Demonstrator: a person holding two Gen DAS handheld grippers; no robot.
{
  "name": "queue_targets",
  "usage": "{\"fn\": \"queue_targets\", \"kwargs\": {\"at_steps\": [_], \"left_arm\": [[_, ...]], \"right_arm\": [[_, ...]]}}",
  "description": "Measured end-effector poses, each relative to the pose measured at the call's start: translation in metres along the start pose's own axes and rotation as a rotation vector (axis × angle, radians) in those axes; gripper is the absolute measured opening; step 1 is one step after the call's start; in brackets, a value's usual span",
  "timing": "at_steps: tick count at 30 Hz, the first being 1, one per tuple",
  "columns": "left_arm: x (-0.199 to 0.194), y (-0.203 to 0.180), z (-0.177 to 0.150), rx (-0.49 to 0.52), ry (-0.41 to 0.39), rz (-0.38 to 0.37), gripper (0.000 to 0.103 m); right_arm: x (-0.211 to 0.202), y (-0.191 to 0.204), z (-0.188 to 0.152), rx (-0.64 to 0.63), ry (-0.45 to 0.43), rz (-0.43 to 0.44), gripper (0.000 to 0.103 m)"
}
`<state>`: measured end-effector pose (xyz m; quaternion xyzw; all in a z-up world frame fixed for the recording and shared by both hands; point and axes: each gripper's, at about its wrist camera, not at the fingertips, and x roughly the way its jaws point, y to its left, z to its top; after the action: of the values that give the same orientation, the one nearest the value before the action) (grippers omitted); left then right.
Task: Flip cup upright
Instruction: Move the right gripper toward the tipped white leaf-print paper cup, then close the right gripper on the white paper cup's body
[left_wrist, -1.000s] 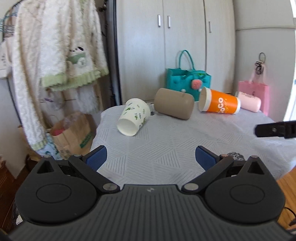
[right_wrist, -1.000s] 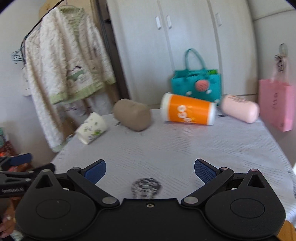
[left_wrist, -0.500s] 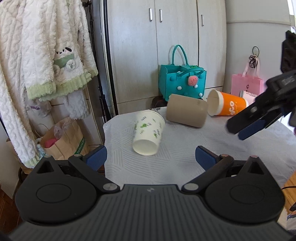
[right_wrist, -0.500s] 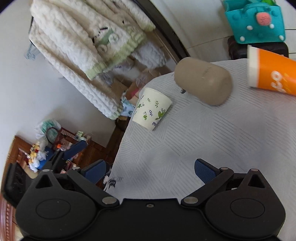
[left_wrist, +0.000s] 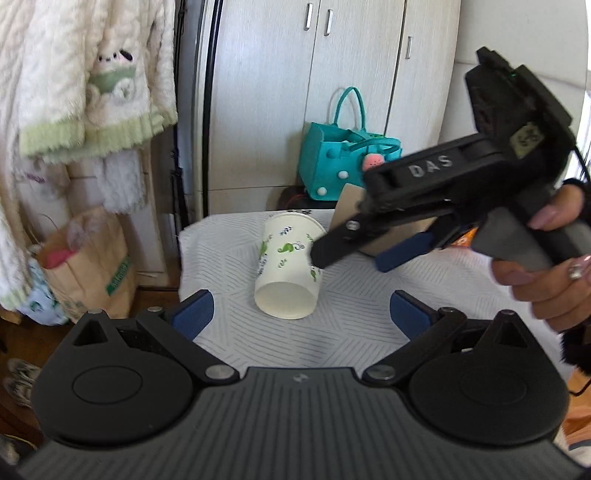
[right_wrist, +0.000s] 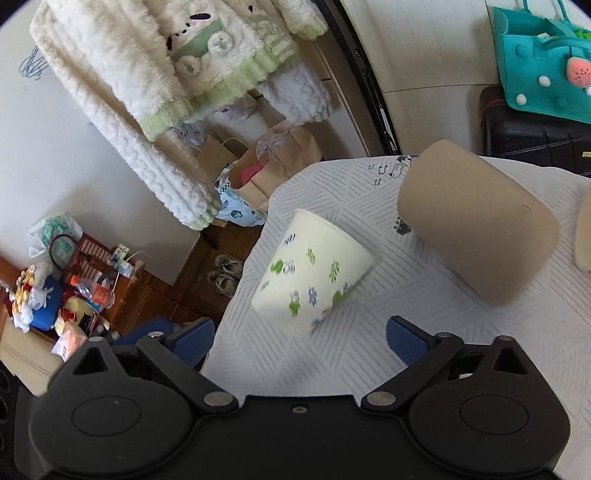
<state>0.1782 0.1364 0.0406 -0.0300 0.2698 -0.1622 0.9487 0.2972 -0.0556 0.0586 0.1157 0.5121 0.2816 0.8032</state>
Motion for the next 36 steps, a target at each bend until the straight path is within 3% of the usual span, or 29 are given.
{"fn": "queue_targets", "kwargs": {"at_steps": [20,26,28,36], "left_arm": [[0.026,0.027,0.0,-0.065,-0.002,-0.109,0.1],[0.03,0.03,-0.003,-0.083,0.02,-0.119,0.1],[0.032,0.028,-0.002,-0.081,0.036,-0.125,0.1],[0.024,0.017,-0.003,-0.063,0.066,-0.163,0.1]], "right_arm": [[0.048,0.007,0.019,0.006,0.037,-0.001,0.1],[0.06,-0.001,0.018,0.038,0.064,0.012,0.08],[0.058,-0.001,0.017,0.028,0.047,0.014,0.068],[0.037,0.004,0.006,-0.064,0.024,-0.01,0.068]]}}
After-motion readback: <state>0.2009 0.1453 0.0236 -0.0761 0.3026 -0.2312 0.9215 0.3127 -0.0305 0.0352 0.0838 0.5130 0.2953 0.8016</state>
